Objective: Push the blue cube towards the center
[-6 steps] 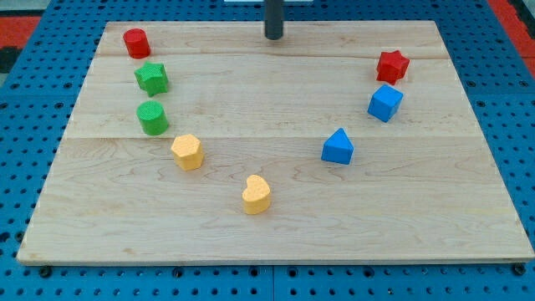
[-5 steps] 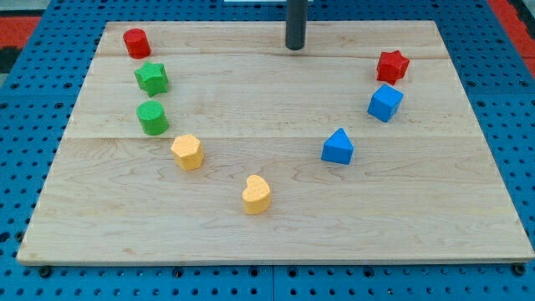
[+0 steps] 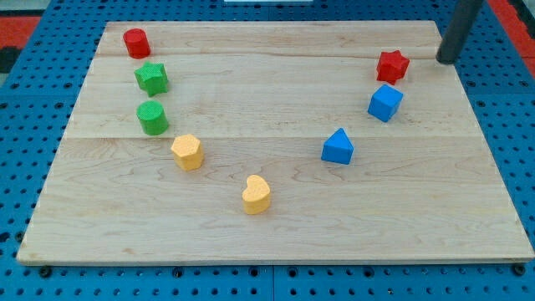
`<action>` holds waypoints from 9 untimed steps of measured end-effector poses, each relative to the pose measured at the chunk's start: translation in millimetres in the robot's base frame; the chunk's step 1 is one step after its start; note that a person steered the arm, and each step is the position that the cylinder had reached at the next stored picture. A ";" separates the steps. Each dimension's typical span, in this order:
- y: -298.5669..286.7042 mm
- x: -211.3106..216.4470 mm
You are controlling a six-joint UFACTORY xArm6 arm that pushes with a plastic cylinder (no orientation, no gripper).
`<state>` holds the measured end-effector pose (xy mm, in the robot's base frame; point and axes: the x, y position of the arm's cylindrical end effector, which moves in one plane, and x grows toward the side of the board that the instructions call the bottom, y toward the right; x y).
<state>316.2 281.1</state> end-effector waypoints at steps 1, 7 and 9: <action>-29.9 49.8; -211.2 38.4; -182.3 32.0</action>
<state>348.2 98.8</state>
